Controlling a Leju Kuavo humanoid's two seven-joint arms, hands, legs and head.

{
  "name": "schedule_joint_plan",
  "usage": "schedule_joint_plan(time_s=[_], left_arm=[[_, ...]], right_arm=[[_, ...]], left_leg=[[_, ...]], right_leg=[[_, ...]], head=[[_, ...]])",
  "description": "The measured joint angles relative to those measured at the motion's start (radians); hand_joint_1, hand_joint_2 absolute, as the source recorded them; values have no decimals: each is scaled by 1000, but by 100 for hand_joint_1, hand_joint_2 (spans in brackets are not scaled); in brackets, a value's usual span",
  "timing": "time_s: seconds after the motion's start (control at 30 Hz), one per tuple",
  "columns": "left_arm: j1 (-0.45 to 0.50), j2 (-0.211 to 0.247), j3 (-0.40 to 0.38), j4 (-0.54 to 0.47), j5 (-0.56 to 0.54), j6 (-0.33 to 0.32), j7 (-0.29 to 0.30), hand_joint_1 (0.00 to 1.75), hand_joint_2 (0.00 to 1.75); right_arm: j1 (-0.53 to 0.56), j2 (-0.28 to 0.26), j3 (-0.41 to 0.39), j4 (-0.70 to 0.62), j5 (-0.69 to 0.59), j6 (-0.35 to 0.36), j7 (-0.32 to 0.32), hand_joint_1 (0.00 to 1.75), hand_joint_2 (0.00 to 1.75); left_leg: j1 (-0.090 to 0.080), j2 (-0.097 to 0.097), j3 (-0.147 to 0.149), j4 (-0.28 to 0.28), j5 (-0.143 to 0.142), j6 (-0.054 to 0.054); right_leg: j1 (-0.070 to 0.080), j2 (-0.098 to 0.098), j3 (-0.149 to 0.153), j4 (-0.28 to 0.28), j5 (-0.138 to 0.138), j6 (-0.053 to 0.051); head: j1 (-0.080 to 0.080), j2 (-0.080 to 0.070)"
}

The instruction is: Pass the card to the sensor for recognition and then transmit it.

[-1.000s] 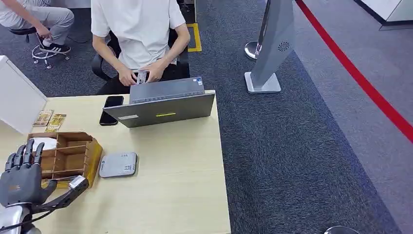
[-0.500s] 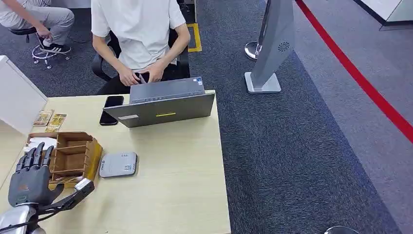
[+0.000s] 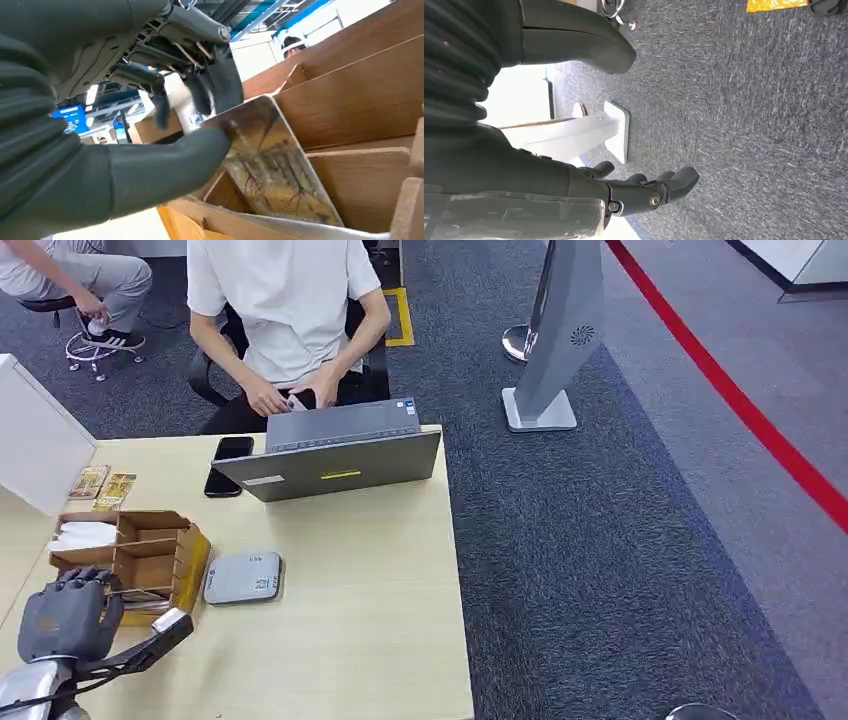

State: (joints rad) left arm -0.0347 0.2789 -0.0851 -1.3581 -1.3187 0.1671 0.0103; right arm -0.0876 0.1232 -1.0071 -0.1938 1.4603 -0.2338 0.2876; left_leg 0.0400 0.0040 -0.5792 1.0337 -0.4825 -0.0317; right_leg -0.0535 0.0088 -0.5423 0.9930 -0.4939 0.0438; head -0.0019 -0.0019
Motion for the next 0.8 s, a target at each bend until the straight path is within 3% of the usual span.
schedule_joint_plan(time_s=[0.43,0.57,0.8], left_arm=[[9,8,0,0,36,-9,-19,175,175],[11,9,0,-3,42,45,-37,175,175],[21,10,-4,-46,31,54,-48,175,175]], right_arm=[[0,0,0,0,1,0,0,0,175],[0,0,0,0,2,0,0,0,175],[1,0,0,0,-2,0,0,0,175]], left_leg=[[0,0,0,0,0,0],[0,0,0,0,0,0],[0,0,0,0,0,0]], right_leg=[[0,0,0,0,0,0],[0,0,0,0,0,0],[0,0,0,0,0,0]], head=[[0,0],[0,0],[0,0]])
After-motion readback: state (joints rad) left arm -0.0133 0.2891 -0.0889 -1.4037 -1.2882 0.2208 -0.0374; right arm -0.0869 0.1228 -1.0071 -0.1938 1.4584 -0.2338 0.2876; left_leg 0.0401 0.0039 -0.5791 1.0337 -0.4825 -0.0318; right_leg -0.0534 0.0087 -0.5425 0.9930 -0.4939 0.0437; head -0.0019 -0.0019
